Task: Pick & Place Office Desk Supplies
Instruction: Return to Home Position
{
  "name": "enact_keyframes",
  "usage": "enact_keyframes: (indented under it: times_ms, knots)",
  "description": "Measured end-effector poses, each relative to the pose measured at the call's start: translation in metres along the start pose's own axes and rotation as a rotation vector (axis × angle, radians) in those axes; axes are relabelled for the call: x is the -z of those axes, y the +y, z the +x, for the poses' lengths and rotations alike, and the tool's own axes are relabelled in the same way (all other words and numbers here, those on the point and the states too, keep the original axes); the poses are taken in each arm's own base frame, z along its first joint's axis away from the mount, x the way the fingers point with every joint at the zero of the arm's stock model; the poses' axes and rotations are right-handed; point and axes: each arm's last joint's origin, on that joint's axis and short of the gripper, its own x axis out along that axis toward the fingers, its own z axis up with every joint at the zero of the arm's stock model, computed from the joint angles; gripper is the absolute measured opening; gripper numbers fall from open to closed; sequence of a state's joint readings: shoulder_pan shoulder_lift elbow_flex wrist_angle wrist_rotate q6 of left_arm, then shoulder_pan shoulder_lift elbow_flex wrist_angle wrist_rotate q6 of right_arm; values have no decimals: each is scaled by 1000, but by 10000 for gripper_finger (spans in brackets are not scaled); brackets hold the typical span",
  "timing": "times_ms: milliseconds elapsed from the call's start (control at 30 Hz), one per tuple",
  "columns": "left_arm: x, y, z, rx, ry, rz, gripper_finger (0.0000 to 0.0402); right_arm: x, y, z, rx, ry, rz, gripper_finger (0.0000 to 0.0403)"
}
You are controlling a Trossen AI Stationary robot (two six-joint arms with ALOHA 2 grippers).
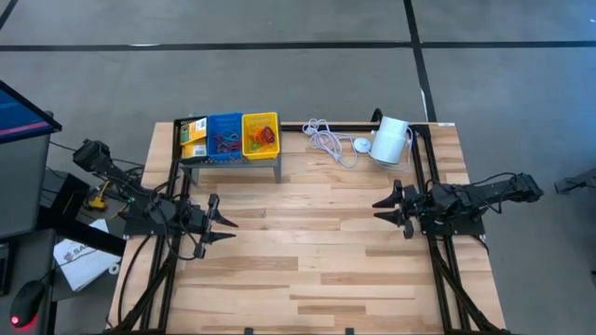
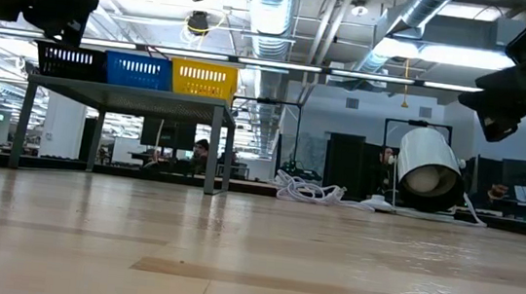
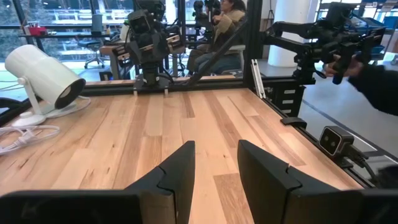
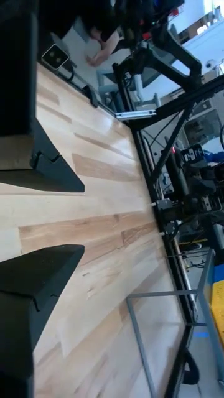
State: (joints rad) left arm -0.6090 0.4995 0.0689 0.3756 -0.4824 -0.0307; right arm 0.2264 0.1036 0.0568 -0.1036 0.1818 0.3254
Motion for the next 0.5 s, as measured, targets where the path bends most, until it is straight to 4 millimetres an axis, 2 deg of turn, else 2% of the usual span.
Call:
enact_keyframes:
  times_ms: [500]
  knots:
    - [0,0,0,0,0,0,117,0,0,0,0,3,22,143]
